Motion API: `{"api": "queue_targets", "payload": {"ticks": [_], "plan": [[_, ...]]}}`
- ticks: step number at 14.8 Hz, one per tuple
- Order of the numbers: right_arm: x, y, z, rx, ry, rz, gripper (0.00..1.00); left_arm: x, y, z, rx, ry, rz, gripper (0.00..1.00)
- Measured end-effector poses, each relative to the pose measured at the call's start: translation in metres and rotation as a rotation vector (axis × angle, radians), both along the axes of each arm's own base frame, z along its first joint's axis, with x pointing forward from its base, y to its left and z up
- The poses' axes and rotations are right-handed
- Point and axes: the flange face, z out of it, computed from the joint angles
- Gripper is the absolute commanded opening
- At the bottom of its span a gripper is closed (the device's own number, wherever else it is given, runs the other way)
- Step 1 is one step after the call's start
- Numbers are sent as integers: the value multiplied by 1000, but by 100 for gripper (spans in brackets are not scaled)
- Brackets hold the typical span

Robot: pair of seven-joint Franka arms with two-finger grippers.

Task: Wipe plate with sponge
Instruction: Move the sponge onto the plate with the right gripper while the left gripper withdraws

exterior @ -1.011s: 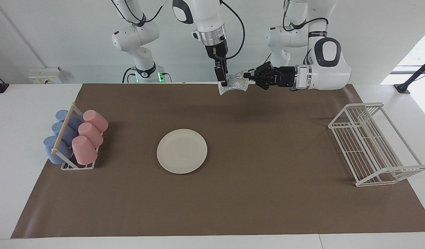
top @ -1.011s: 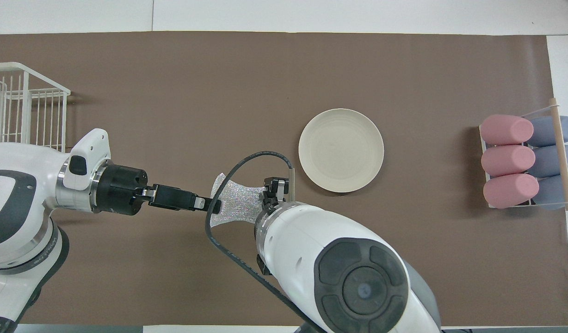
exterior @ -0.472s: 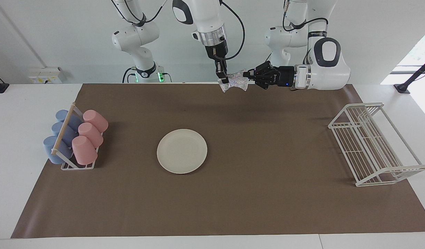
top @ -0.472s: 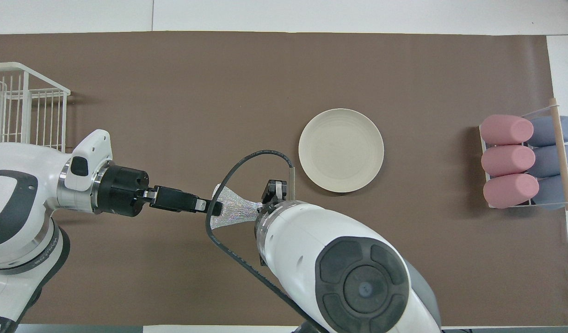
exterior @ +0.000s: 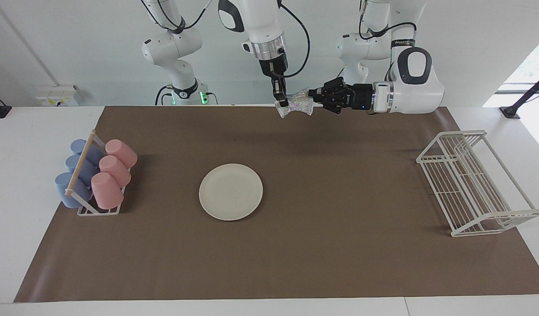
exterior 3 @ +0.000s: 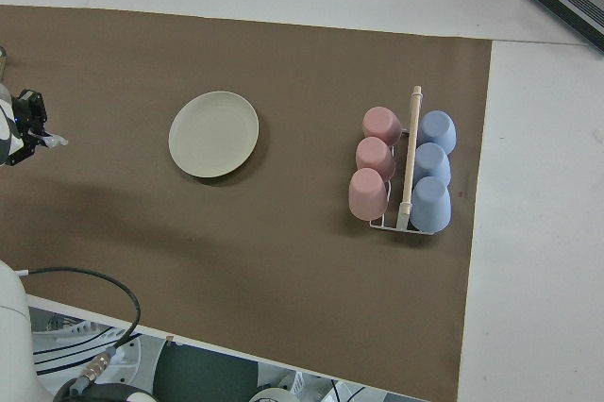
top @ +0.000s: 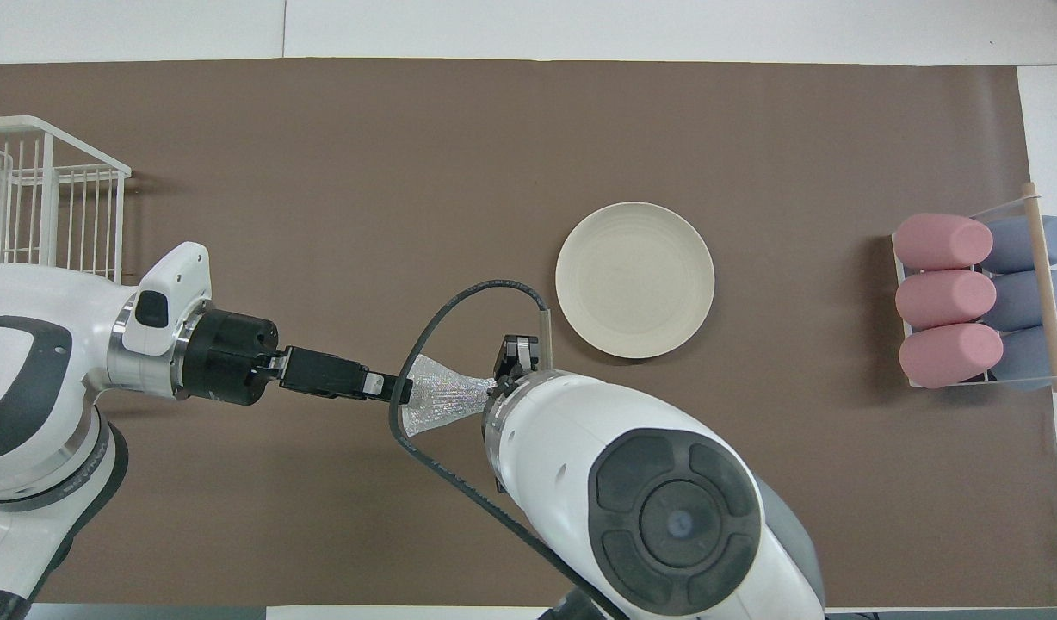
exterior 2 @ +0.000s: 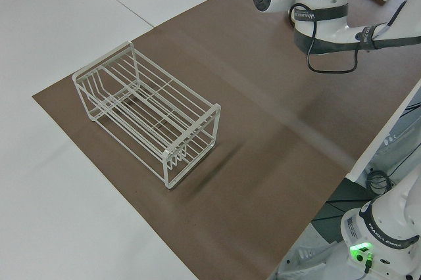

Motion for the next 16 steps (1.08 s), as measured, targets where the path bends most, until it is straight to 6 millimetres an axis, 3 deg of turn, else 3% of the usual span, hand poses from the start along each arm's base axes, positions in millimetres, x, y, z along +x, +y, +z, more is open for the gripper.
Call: {"api": "queue_targets", "payload": {"ticks": [2, 4, 6, 8, 12, 16], "plan": [[12, -19, -7, -68, -12, 52, 0, 0, 0, 0, 14, 0, -7, 100], [36, -57, -25, -118, -27, 152, 0, -2, 2, -2, 42, -7, -22, 100], [67, -100, -51, -125, -64, 178, 0, -2, 5, -3, 80, -17, -39, 100], [89, -130, -90, -132, -79, 189, 0, -1, 12, -4, 128, -32, -55, 100], [110, -152, -188, -119, -132, 177, 0, 3, 38, -8, 278, -74, -94, 100], [123, -165, -261, -112, -126, 155, 0, 4, 62, -13, 474, -122, -167, 100]]}}
